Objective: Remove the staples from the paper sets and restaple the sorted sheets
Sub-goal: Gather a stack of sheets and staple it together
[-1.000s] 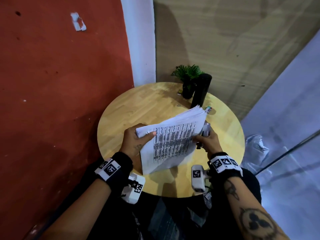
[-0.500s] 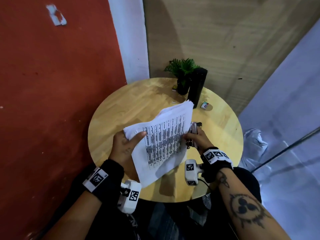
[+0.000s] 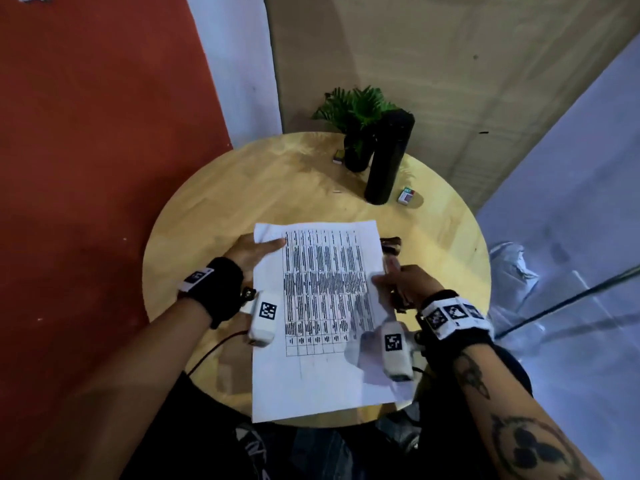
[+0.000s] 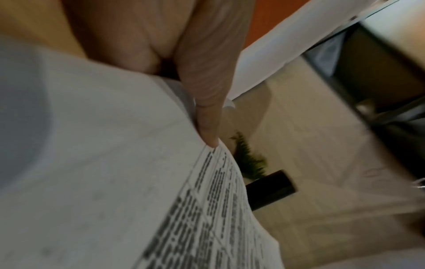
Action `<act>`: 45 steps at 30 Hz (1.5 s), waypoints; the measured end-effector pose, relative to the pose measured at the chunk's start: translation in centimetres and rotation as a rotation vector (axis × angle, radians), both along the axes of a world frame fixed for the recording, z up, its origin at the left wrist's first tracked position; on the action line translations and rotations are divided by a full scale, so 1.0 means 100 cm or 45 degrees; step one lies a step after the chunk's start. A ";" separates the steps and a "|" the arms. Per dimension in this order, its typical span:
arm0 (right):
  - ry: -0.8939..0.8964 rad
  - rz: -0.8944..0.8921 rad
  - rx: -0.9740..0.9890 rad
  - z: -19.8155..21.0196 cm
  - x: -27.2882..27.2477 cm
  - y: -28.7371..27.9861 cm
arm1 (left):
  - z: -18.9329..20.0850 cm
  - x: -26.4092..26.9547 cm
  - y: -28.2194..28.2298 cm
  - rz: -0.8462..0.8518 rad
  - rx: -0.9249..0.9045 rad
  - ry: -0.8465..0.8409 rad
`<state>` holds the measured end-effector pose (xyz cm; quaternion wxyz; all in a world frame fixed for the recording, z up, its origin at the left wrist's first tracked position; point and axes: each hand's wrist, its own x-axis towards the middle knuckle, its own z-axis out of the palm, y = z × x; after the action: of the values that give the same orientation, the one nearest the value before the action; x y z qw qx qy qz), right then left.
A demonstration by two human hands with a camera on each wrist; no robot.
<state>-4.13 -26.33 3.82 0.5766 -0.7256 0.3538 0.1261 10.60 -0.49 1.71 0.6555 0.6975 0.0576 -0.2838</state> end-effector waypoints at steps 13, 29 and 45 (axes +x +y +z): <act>0.228 0.032 -0.372 -0.072 0.029 0.021 | -0.070 0.042 -0.029 0.028 0.646 -0.090; 0.001 -0.228 -0.313 -0.066 0.006 0.028 | -0.070 -0.074 0.002 -0.989 1.233 -0.647; 0.110 0.399 -0.786 -0.058 0.061 0.119 | -0.089 -0.088 -0.002 -1.188 1.471 -0.670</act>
<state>2.00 -14.42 -2.02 0.2882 -0.9052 0.2837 0.1306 1.77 -0.65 -7.17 -0.0056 0.9241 -0.2598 -0.2802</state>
